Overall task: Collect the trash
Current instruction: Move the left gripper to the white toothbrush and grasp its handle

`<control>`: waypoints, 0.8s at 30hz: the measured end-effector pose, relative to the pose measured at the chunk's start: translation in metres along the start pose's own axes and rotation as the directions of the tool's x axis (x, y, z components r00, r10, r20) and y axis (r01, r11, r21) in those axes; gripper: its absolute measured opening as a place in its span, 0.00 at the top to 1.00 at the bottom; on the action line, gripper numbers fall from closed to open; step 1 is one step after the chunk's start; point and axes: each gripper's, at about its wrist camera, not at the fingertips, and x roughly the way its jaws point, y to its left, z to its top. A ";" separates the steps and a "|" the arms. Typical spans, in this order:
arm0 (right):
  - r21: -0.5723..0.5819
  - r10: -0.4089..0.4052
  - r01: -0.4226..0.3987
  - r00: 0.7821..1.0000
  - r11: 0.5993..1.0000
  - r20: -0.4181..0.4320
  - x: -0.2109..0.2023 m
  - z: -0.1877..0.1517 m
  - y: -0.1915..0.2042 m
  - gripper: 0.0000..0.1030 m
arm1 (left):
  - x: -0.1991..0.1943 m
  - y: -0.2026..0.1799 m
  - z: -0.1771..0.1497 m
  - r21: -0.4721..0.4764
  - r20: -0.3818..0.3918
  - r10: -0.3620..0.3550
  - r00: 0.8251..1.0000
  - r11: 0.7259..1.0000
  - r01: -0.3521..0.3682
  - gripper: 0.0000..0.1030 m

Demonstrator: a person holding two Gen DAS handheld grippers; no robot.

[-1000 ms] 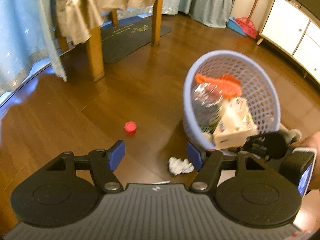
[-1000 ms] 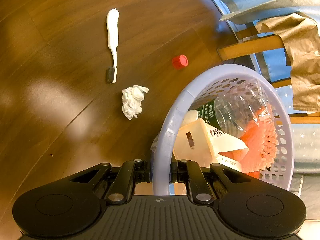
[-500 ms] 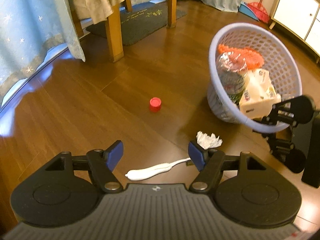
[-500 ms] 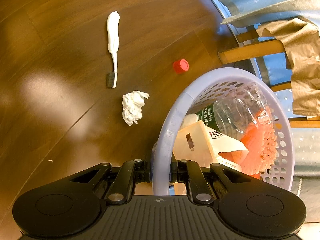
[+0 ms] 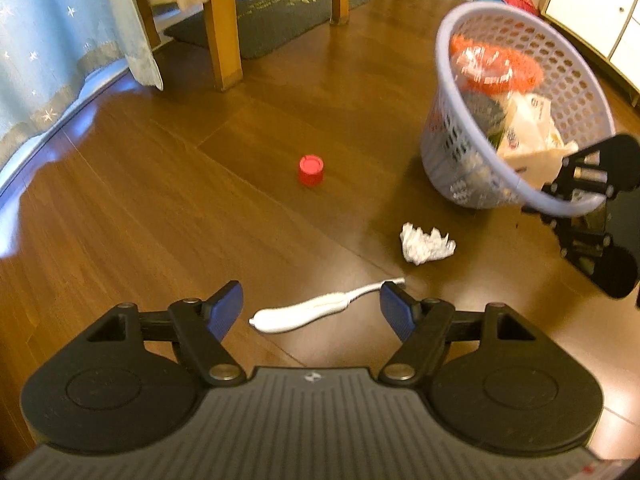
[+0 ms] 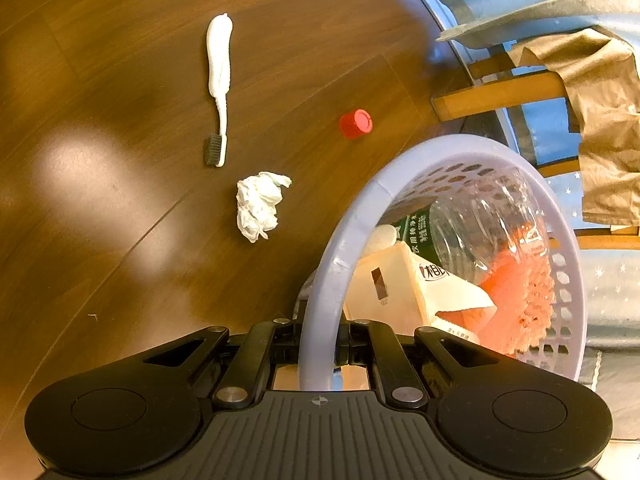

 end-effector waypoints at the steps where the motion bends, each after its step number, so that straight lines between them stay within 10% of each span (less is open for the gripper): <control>1: 0.000 0.000 0.000 1.000 1.000 0.000 0.000 0.000 0.000 0.96 | 0.003 0.000 -0.002 0.008 -0.008 -0.004 1.000 1.000 0.004 0.31; 24: -0.012 -0.044 0.044 0.999 0.999 -0.028 0.013 -0.003 -0.008 0.95 | 0.077 -0.024 -0.007 0.331 -0.038 -0.089 0.995 0.939 0.096 0.30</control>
